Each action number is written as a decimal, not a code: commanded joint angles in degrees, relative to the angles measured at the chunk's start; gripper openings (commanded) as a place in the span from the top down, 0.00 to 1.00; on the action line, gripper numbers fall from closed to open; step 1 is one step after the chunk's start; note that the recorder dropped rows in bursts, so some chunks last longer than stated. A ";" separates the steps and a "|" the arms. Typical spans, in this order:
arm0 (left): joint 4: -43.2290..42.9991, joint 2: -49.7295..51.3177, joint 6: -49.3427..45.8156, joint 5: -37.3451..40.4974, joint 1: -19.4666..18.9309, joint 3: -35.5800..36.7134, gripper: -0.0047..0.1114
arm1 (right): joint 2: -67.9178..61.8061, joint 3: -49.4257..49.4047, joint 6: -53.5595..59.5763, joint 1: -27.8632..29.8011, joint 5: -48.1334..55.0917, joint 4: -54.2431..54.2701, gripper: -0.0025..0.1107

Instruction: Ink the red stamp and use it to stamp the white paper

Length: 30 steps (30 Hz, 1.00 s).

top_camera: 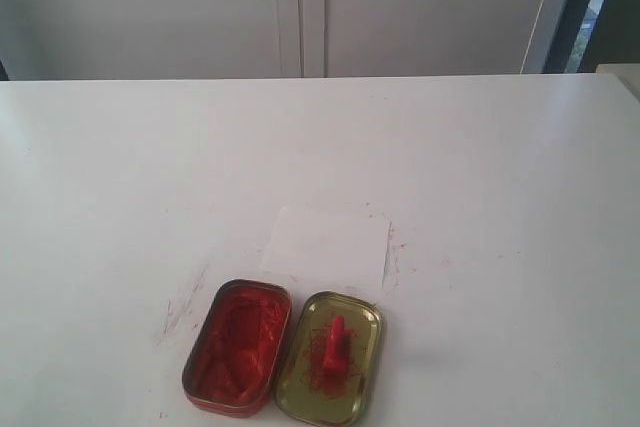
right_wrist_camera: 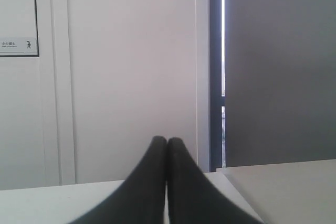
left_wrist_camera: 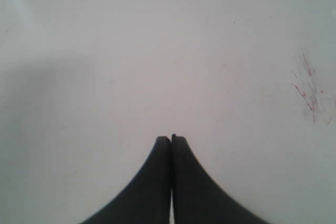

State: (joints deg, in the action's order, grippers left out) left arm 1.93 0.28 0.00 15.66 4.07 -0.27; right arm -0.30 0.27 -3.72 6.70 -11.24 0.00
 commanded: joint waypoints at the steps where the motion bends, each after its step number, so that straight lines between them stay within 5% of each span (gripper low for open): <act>1: -0.05 -0.28 0.00 0.19 -0.03 0.27 0.96 | 0.30 1.42 0.06 0.15 -0.18 0.00 0.98; 20: -0.05 -0.28 0.00 -0.17 -0.03 0.27 0.96 | -4.75 15.59 4.16 0.15 18.44 -0.33 0.98; 30: -0.05 -0.28 0.00 -2.61 -0.03 0.27 0.96 | -9.81 18.43 7.39 0.15 18.80 0.41 0.98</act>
State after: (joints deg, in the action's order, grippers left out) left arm 1.93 0.28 0.00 13.49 4.07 -0.27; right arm -9.25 17.48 3.27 6.70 7.24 0.00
